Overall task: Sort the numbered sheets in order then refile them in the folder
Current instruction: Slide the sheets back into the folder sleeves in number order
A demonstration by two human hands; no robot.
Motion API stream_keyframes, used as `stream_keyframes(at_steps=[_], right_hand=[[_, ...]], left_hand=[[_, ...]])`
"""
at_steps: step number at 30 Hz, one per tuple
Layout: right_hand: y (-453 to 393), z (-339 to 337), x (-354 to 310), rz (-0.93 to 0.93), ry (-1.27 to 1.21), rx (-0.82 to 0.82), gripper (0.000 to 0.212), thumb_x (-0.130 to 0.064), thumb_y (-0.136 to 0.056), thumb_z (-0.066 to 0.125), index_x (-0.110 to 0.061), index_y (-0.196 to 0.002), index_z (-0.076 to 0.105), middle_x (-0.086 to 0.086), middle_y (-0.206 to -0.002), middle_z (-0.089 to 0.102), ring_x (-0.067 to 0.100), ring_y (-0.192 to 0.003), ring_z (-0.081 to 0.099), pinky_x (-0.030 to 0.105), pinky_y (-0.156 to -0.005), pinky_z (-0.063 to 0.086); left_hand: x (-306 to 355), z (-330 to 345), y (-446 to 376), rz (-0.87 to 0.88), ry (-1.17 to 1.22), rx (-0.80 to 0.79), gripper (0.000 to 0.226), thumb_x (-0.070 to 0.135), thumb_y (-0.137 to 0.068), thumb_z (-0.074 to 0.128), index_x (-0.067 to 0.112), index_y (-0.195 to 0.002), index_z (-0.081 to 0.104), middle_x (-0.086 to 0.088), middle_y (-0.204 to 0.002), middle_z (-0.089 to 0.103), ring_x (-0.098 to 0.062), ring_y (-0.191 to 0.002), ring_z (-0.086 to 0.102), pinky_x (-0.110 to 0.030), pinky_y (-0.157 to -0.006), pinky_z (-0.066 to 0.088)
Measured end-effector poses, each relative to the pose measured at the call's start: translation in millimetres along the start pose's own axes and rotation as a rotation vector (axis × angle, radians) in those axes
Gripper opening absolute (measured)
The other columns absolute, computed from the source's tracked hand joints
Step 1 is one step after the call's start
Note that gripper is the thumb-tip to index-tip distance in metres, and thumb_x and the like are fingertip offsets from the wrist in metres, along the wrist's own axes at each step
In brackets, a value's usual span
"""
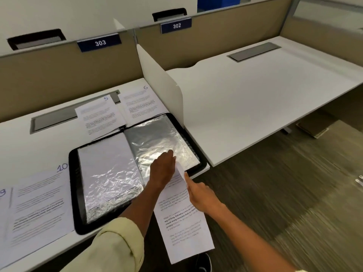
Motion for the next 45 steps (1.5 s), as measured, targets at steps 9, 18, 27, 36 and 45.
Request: stream_keyframes(at_steps=[9,18,27,36,45], right_hand=[[-15.1,-29.1,3.7,0.043,-0.098,0.011,0.037,-0.027,-0.106,0.035,-0.020,-0.142,0.037,0.010,-0.115,0.065,0.025,-0.098,0.065,0.045,-0.089,0.055],[-29.1,-27.8,11.0,0.079,-0.283,0.000,0.036,-0.035,-0.108,0.029,-0.018,-0.087,0.054,0.003,-0.089,0.062,0.018,-0.085,0.061,0.038,-0.081,0.052],[-37.1,-23.6,23.5,0.166,-0.520,-0.160,0.035,-0.032,-0.108,0.031,-0.012,-0.115,0.059,0.009,-0.111,0.065,0.024,-0.103,0.063,0.036,-0.082,0.056],[-36.5,-21.0,23.3,0.154,-0.505,-0.256,0.038,-0.035,-0.108,0.029,-0.014,-0.128,0.055,0.010,-0.118,0.065,0.026,-0.110,0.063,0.044,-0.091,0.057],[-44.1,-24.9,30.9,0.132,-0.529,-0.156,0.030,-0.035,-0.108,0.035,-0.017,-0.103,0.058,0.006,-0.102,0.065,0.019,-0.092,0.063,0.028,-0.073,0.052]], left_hand=[[9.9,-3.7,6.5,0.036,0.014,0.055,0.018,0.027,-0.099,0.050,0.014,-0.089,0.055,0.000,-0.077,0.053,-0.021,-0.061,0.055,-0.030,-0.051,0.039],[11.7,8.9,6.9,-0.049,0.136,0.142,0.013,0.025,-0.093,0.057,0.013,-0.092,0.054,-0.001,-0.083,0.053,-0.017,-0.072,0.048,-0.030,-0.056,0.041],[6.3,19.1,12.6,-0.045,0.160,0.134,0.014,0.018,-0.086,0.061,0.010,-0.097,0.056,-0.007,-0.095,0.054,-0.023,-0.085,0.048,-0.034,-0.065,0.045],[13.7,23.2,8.8,-0.067,0.222,0.115,0.005,0.012,-0.091,0.060,0.008,-0.090,0.059,-0.006,-0.095,0.057,-0.021,-0.088,0.051,-0.034,-0.067,0.046],[0.0,33.3,17.7,-0.087,0.234,0.050,0.021,0.015,-0.085,0.065,0.014,-0.106,0.063,-0.004,-0.116,0.054,-0.022,-0.106,0.045,-0.034,-0.081,0.045]])
Point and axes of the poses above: each hand's wrist, its own y-axis away from the middle knuckle, its own z-axis out of the palm, x = y × z, the point moved 9 cm from there along -y, towards the middle knuckle
